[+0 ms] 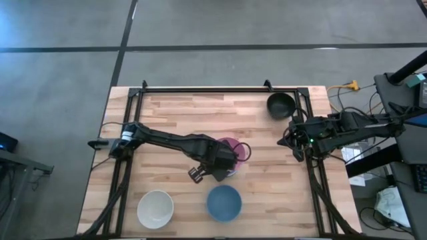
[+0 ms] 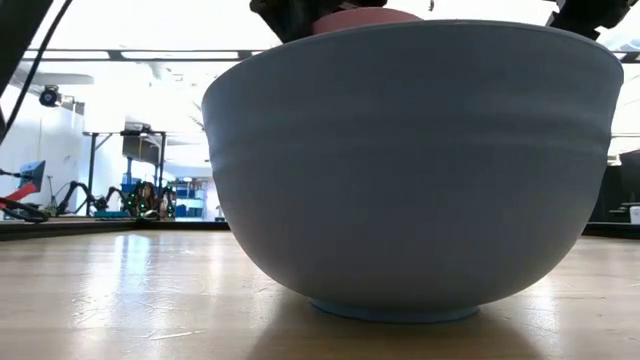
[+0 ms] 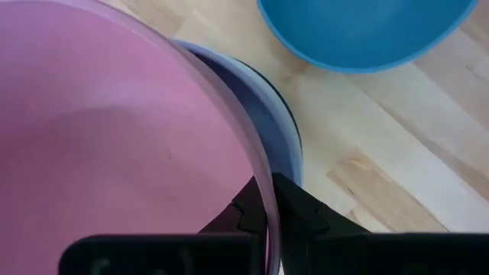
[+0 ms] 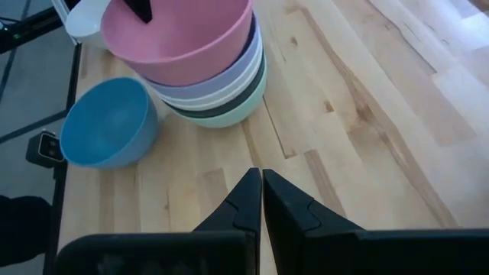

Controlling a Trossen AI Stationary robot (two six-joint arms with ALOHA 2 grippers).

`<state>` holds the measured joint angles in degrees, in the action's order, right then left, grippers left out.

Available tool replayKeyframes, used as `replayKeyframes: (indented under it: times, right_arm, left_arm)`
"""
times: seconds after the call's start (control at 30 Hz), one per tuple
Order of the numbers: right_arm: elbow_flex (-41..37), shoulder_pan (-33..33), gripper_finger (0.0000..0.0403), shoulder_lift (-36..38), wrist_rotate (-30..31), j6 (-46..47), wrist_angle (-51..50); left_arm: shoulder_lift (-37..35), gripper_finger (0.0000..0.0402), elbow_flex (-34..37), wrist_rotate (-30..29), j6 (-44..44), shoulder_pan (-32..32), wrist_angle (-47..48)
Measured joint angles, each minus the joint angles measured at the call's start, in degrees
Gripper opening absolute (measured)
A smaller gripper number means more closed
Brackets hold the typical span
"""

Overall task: Nest bowls inside each other
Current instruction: Stack the pink bowl on top of the stacked purple bowl

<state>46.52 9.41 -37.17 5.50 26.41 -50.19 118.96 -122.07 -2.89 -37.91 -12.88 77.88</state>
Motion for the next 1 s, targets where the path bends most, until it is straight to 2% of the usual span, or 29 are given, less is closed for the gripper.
replayKeyframes:
  times: [0.2, 0.53, 0.7, 0.83, 1.0]
  right_arm:
    - [0.0, 0.0, 0.0009, 0.0, 0.0, 0.0, 0.0]
    - [0.0, 0.1, 0.0009, 0.0, -2.9, 0.7, 0.0]
    - [0.0, 0.1, 0.0009, 0.0, -2.9, 0.7, 0.0]
    - [0.0, 0.1, 0.0009, 0.0, -2.9, 0.7, 0.0]
    - [0.0, 0.1, 0.0009, 0.0, -2.9, 0.7, 0.6]
  left_arm:
    - [0.0, 0.0005, 0.1, 0.6, 0.1, 0.0, 0.1]
    - [-0.8, 0.0094, 0.1, 1.5, 3.1, 0.0, 0.2]
    - [-2.9, 0.0116, -0.2, 1.4, 4.6, -0.2, 0.1]
    - [-3.5, 0.0101, -0.2, 1.4, 6.1, -0.2, 0.9]
    - [-3.0, 0.0019, 0.2, 1.0, 6.2, 0.0, 1.9]
